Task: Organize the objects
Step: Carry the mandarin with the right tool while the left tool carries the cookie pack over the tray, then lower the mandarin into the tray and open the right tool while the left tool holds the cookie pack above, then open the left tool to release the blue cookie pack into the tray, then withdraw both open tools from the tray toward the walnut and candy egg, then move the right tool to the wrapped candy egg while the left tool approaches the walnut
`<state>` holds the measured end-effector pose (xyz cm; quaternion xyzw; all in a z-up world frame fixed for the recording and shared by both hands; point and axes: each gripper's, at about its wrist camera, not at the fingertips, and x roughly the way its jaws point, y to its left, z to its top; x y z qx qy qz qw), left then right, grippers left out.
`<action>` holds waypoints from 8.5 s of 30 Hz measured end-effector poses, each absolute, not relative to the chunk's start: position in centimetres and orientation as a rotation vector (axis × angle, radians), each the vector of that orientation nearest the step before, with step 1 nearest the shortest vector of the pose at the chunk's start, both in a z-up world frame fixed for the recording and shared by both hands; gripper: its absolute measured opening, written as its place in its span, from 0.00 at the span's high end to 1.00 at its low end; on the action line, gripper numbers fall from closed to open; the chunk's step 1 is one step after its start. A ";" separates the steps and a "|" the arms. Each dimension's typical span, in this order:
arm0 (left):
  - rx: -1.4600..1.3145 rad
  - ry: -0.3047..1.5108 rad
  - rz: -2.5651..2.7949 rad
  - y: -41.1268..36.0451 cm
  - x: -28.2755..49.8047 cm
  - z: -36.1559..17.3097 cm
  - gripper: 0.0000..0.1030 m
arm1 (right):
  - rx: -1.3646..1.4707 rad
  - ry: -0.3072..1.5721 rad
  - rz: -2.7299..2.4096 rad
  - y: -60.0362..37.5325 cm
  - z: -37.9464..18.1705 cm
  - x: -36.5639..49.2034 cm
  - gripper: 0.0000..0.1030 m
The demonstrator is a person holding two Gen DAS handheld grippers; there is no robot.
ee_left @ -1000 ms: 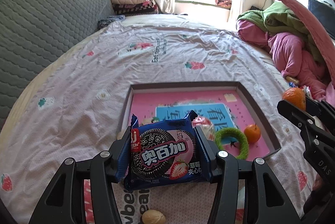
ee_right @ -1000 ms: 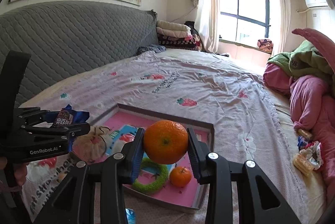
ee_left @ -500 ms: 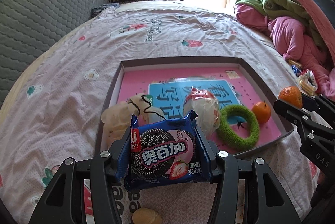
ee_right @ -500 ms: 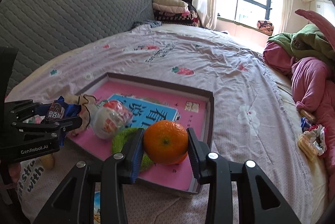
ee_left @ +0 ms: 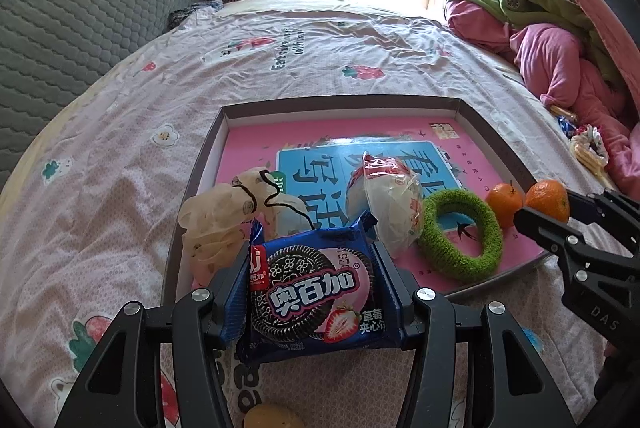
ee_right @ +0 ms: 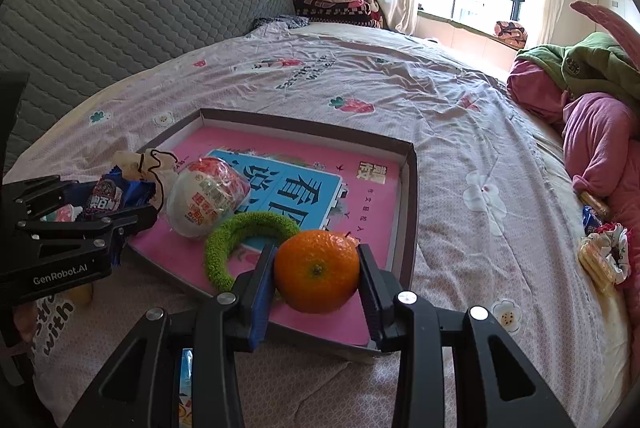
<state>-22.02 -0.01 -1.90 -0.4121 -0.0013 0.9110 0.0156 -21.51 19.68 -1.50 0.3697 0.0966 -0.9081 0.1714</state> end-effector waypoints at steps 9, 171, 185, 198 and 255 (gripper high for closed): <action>-1.281 -0.014 2.822 0.2 -22.6 -2.1 0.44 | 1.129 0.268 -2.559 19.8 -2.9 -22.3 0.62; -0.959 -0.123 3.034 -1.9 -14.0 7.1 0.25 | 0.478 0.059 -2.718 21.4 7.3 -13.5 0.25; -0.887 -0.127 3.034 -2.7 -9.5 6.3 0.23 | 0.372 0.055 -2.732 19.2 6.4 -8.6 0.20; -0.954 -0.126 2.989 -3.7 -7.3 3.2 0.23 | 0.538 0.031 -2.746 19.0 3.6 -6.2 0.20; -1.296 -0.076 2.856 -4.2 -4.8 -5.1 0.23 | 1.033 0.145 -2.656 17.2 -4.4 -4.2 0.20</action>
